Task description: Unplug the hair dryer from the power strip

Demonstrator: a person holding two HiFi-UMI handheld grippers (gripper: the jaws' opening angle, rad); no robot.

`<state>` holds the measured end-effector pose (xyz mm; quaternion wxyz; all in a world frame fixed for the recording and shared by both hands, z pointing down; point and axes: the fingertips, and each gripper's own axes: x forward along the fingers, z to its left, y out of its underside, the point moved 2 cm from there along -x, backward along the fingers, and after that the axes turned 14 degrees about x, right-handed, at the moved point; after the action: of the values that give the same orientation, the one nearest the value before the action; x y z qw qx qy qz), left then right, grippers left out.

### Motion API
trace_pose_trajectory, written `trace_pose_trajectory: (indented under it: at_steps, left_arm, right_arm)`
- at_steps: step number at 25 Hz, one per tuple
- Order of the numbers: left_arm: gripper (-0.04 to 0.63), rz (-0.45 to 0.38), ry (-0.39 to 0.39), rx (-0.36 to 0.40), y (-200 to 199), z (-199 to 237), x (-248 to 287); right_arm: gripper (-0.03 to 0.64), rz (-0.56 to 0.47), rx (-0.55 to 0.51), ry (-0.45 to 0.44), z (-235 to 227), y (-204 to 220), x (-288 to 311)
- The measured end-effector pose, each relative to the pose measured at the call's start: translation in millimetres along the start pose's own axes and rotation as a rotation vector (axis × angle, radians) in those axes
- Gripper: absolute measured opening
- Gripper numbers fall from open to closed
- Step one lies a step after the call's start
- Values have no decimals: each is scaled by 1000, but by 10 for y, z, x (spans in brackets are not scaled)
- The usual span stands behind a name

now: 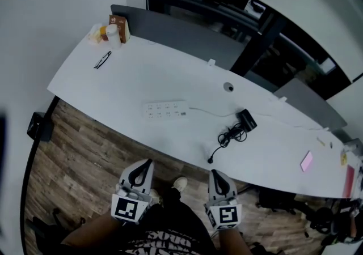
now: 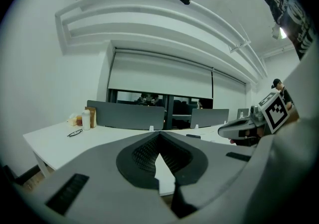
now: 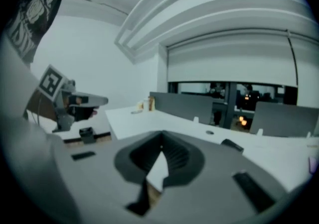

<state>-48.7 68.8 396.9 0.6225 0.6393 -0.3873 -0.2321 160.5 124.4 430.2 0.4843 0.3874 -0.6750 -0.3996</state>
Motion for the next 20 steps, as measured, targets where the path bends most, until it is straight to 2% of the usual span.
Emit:
trace_pose_trajectory:
  at_steps: [8, 17, 19, 20]
  left_arm:
    - [26, 62, -50, 30, 176, 167, 301]
    - [27, 82, -100, 44, 85, 265, 643]
    - [27, 88, -109, 48, 67, 261, 725]
    - [27, 90, -111, 50, 59, 249, 765]
  right_arm:
    - [28, 246, 32, 33, -664, 629, 509]
    - [31, 464, 174, 76, -1220, 1192, 877]
    - [55, 508, 216, 66, -1295, 1293, 953]
    - [104, 530, 243, 56, -1319, 1342, 991]
